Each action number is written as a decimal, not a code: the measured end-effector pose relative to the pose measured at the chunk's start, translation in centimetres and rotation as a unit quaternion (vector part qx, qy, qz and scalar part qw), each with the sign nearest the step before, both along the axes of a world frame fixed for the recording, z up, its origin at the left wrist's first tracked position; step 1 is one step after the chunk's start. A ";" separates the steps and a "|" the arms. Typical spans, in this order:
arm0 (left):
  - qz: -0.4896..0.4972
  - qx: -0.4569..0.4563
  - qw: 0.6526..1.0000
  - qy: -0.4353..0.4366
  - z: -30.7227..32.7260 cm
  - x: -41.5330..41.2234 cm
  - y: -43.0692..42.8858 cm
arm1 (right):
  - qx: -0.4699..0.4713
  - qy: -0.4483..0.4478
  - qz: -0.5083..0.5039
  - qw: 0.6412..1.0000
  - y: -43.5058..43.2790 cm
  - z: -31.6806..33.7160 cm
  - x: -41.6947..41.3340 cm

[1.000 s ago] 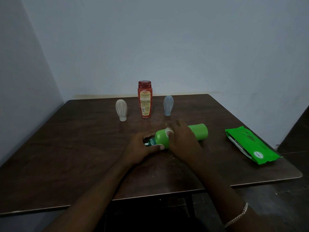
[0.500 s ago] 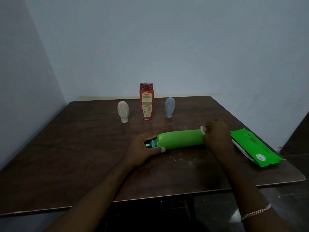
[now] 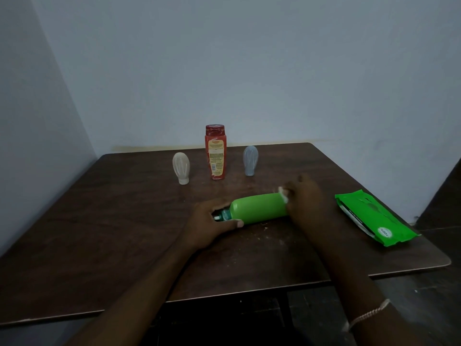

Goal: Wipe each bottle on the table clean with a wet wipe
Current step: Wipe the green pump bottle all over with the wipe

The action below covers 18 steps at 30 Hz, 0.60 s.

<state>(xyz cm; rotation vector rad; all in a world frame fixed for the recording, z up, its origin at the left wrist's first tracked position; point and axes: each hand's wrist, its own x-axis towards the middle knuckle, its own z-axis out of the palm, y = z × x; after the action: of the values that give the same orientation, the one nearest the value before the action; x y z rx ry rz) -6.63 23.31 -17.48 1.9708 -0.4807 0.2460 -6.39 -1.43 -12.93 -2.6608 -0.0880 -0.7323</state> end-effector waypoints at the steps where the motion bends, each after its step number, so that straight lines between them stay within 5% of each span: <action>1: 0.001 -0.002 1.000 0.002 -0.1 0.1 0.0 | 0.008 -0.004 -0.022 1.000 -1.4 0.0 0.3; 12: -0.009 -0.014 1.000 0.020 0.3 -0.1 0.0 | 0.165 -0.041 -0.106 0.980 -3.5 -3.4 -1.0; 18: -0.013 0.030 0.999 -0.031 -0.1 0.2 0.1 | 0.149 -0.069 -0.097 0.982 -2.9 -1.9 -1.1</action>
<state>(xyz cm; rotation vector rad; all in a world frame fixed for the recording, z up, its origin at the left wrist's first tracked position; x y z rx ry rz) -6.41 23.38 -17.54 2.0183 -0.5587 0.2793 -7.49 -4.31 -14.87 -2.3525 0.2295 -0.9129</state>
